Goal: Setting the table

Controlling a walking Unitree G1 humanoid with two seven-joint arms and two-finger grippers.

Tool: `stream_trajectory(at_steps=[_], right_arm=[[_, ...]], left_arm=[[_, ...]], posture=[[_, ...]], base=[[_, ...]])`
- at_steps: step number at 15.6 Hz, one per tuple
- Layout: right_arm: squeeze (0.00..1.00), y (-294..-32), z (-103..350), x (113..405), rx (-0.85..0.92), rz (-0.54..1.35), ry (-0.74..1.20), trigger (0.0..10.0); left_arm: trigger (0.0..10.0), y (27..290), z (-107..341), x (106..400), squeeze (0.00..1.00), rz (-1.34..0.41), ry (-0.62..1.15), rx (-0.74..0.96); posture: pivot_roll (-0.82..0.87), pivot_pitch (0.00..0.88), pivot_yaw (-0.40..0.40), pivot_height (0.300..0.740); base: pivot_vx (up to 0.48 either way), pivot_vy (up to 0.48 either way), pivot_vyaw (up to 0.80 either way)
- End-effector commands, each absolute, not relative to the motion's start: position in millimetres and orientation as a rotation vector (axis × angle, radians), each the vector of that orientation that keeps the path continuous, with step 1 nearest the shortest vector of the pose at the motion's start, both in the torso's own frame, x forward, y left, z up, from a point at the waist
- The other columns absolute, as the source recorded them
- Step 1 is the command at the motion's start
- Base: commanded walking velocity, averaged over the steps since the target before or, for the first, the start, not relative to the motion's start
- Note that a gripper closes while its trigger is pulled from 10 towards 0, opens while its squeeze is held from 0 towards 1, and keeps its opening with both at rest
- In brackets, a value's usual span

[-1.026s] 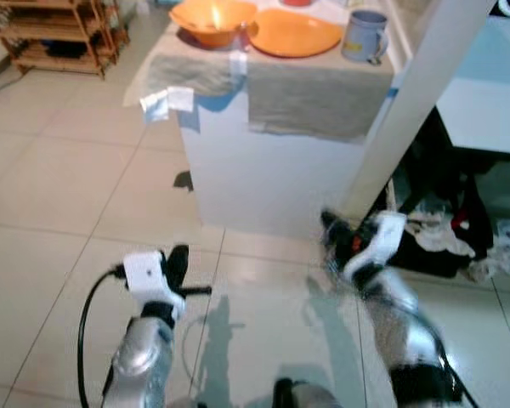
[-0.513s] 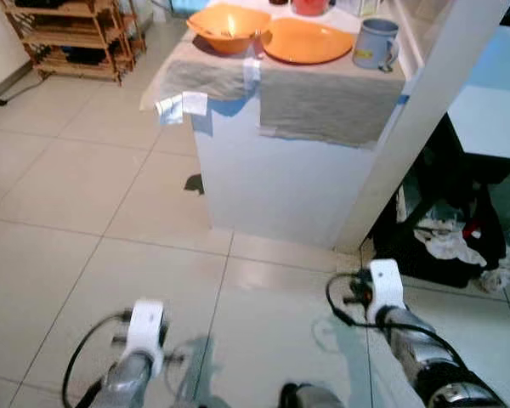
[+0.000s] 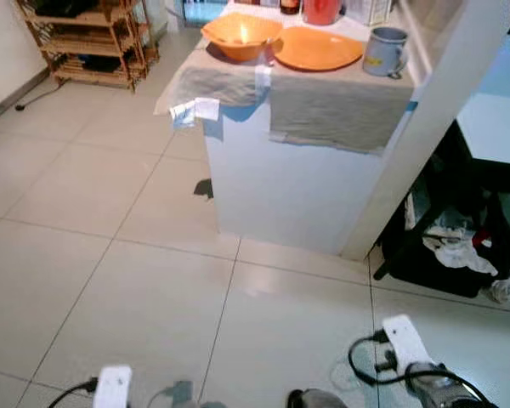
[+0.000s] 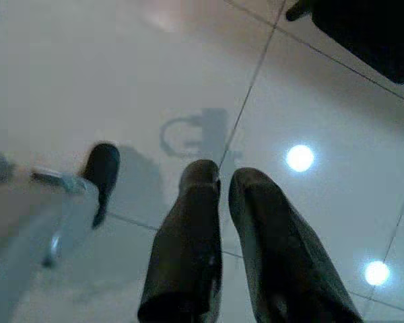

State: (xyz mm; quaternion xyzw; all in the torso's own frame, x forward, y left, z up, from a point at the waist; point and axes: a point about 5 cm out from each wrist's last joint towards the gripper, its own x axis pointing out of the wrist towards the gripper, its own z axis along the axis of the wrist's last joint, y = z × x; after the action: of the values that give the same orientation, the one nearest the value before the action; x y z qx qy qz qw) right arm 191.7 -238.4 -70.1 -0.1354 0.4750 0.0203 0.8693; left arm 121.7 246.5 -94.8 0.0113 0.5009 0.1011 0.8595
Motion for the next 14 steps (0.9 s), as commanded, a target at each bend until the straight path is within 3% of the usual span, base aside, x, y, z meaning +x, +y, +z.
stream_trajectory(at_steps=[1,8,11,14], right_arm=[[1.00,-239,-67,198,-0.212,-0.006,0.962,10.0],[1.00,-240,-49,227,-0.116,-0.038,0.855,10.0],[1.00,-212,-20,271,0.233,0.044,0.637,10.0],[1.00,-213,-7,285,0.346,-0.051,0.543,10.0]], left_arm=[[10.0,251,-91,129,1.00,0.278,0.985,-0.082],[10.0,268,-64,175,1.00,0.284,0.779,-0.139],[10.0,260,-37,219,1.00,0.229,0.521,-0.383],[10.0,255,-29,231,1.00,0.213,0.413,-0.580]], posture=[[-0.03,0.056,0.009,0.740],[-0.02,0.039,-0.001,0.740],[-0.03,0.044,0.001,0.740],[-0.03,0.045,0.002,0.740]], base=[[0.000,0.000,0.00],[0.000,0.000,0.00],[0.000,0.000,0.00],[0.000,0.000,0.00]])
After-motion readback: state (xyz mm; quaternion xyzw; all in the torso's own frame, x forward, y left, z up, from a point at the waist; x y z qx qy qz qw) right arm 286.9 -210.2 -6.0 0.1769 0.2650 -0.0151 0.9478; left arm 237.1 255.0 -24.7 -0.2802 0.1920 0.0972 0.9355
